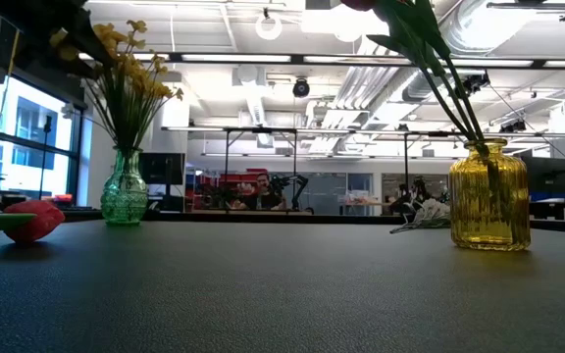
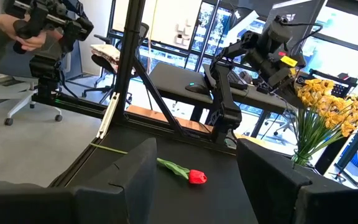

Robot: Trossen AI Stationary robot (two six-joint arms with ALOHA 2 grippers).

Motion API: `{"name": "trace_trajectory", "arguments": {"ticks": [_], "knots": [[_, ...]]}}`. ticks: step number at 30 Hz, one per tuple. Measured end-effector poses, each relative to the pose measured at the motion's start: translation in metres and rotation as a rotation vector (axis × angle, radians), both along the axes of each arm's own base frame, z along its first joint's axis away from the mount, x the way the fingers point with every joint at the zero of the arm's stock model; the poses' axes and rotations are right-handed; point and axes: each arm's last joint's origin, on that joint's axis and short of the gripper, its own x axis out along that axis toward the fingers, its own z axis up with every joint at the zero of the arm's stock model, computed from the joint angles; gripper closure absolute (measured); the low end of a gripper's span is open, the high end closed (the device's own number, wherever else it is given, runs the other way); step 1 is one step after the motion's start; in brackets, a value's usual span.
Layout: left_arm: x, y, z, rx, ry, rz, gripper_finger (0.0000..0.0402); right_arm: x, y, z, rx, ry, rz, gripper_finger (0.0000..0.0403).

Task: Sort flowers into vase by color
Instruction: Put the yellow clustered flowers into the green flower vase

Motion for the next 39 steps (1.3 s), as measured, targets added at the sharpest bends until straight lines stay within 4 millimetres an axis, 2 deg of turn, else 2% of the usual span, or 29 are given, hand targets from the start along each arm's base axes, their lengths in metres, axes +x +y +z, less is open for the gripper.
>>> {"name": "trace_trajectory", "arguments": {"ticks": [5, 8, 13, 22, 39], "knots": [[0.003, 0.001, -0.002, 0.015, 0.031, -0.001, 0.0197, 0.0, 0.0, 0.0, -0.001, 0.0, 0.0, 0.0197], [0.009, 0.002, -0.009, 0.016, 0.073, 0.025, 0.0215, 0.0, 0.0, 0.0, 0.0, 0.0, 0.0, 0.0197], [0.021, 0.004, -0.022, 0.007, 0.157, 0.031, 0.0272, 0.0, 0.0, 0.0, 0.0, 0.0, 0.0, 0.0197], [0.024, 0.006, -0.018, 0.066, 0.202, 0.038, 0.0392, 0.0, 0.0, 0.0, 0.0, 0.0, -0.005, 0.0197], [0.032, 0.013, -0.023, 0.02, 0.247, 0.071, 0.0401, 0.0, 0.0, 0.0, -0.003, 0.003, -0.003, 0.0197]]}}
